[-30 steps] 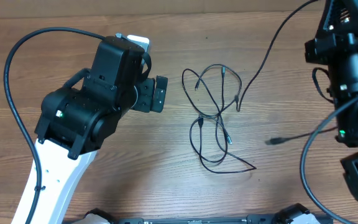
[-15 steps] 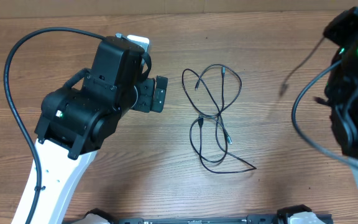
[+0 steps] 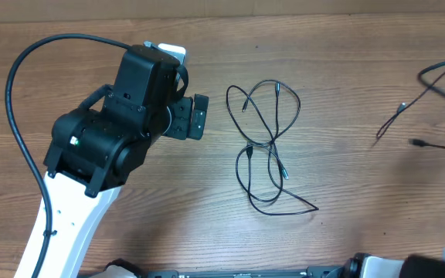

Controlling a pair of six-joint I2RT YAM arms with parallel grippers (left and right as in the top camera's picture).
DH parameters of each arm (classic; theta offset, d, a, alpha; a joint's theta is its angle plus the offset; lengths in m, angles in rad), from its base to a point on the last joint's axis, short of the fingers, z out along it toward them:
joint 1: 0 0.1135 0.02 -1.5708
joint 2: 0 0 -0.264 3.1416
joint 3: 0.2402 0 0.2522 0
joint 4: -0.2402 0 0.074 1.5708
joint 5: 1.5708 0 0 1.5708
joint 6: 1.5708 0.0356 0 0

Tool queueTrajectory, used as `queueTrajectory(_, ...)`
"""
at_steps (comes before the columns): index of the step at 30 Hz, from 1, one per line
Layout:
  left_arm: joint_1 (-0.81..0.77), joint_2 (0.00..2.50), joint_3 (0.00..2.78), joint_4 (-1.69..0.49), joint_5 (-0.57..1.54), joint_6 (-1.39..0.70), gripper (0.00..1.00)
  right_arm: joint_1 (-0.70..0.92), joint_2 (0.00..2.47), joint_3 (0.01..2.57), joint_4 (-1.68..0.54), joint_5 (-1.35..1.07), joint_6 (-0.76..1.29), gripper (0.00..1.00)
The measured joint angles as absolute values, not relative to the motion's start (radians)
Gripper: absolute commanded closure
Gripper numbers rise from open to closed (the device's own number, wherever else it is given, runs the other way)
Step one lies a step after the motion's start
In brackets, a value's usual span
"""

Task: Untangle cables
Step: 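Pull the grasped cable with the right gripper out to the right side, then return the right gripper to the remaining cables and grasp another strand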

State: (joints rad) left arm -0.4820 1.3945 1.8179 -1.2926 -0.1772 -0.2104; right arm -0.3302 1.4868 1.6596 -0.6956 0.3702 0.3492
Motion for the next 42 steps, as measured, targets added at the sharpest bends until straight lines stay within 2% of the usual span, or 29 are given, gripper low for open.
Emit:
queueTrajectory(9, -0.482, 1.395, 1.818, -1.293, -0.177, -0.21, 0.0, -0.555, 1.667, 1.66, -0.679, 0.236, 0.43, 0.96)
queueTrajectory(22, -0.482, 1.395, 1.818, -1.293, -0.177, -0.21, 0.01, -0.71, 1.918, 1.66, -0.598, 0.212, 0.444, 0.96)
queueTrajectory(28, -0.482, 1.395, 1.818, -1.293, -0.177, -0.21, 0.0, -0.762, 1.99, 1.659, -0.578, 0.152, 0.448, 0.72)
queueTrajectory(30, -0.482, 1.395, 1.818, -1.293, -0.177, -0.21, 0.0, -0.775, 2.004, 1.659, -0.577, 0.123, 0.448, 0.56)
queueTrajectory(33, -0.482, 1.395, 1.818, -1.293, -0.177, -0.21, 0.0, -0.784, 2.012, 1.659, -0.58, 0.078, 0.447, 0.38)
queueTrajectory(37, -0.482, 1.396, 1.818, -1.294, -0.177, -0.21, 0.01, -0.785, 2.012, 1.659, -0.598, -0.021, 0.444, 0.3)
queueTrajectory(40, -0.482, 1.396, 1.818, -1.293, -0.177, -0.21, 0.0, -0.783, 2.012, 1.659, -0.638, -0.112, 0.434, 0.3)
queueTrajectory(42, -0.482, 1.396, 1.818, -1.293, -0.177, -0.21, 0.0, -0.78, 2.012, 1.659, -0.664, -0.186, 0.412, 0.22)
